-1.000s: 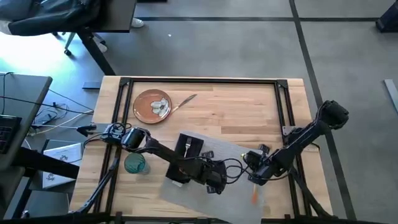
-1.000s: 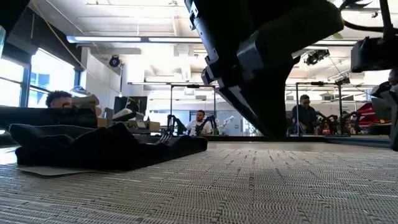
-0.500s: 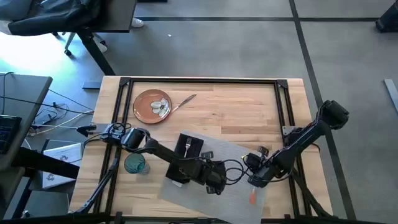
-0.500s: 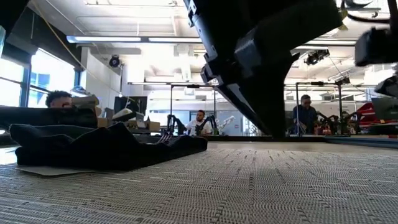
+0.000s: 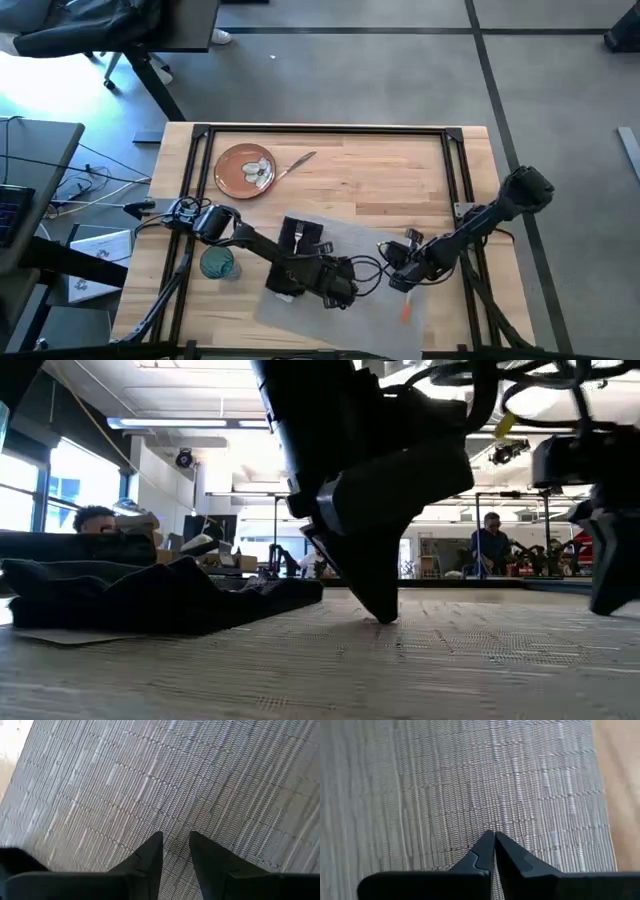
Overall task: Set table place
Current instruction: Adjust the gray mat
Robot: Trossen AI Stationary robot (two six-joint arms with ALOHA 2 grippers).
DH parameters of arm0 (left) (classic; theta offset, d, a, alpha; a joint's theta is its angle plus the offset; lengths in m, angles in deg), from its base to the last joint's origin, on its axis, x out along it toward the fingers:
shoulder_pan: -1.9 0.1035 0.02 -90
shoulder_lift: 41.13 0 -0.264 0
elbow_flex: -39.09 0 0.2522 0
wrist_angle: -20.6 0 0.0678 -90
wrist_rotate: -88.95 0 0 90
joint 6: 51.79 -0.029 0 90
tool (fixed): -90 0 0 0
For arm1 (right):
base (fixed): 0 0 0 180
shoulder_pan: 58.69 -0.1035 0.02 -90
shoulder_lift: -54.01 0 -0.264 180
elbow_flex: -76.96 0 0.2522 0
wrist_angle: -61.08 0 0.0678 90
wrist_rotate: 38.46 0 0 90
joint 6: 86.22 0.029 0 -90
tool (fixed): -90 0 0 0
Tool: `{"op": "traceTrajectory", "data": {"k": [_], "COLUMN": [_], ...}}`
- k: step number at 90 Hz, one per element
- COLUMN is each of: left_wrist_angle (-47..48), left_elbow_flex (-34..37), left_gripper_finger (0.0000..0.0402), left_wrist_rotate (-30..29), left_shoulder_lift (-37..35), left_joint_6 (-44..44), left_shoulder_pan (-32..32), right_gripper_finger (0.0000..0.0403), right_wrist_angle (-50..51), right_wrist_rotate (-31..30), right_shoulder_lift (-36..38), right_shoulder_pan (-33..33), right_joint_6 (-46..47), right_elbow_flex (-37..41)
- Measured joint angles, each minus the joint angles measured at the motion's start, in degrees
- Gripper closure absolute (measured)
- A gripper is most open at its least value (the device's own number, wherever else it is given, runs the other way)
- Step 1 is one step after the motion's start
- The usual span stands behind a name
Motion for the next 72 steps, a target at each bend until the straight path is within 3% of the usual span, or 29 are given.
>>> {"op": "traceTrajectory", "data": {"k": [33, 55, 72], "left_wrist_angle": [3.7, 3.9, 5.4], "left_elbow_flex": [0.1, -0.2, -2.2], "left_gripper_finger": [0.0317, 0.0317, 0.0317], "left_wrist_rotate": [-4.8, -4.8, 2.8], "left_shoulder_lift": [0.0, 0.1, -3.4], "left_joint_6": [-0.6, -2.0, -5.7], "left_shoulder_pan": [2.5, 3.4, 3.3], "right_gripper_finger": [0.0402, 0.0402, 0.0402], "right_wrist_angle": [1.0, 2.3, 9.2], "right_wrist_rotate": [-1.0, -1.3, -2.8], "right_shoulder_lift": [-0.1, 0.1, 4.2], "right_shoulder_pan": [8.1, 11.2, 10.8], "right_joint_6": [-7.8, -11.4, -11.7], "right_elbow_flex": [0.1, -0.1, -5.0]}}
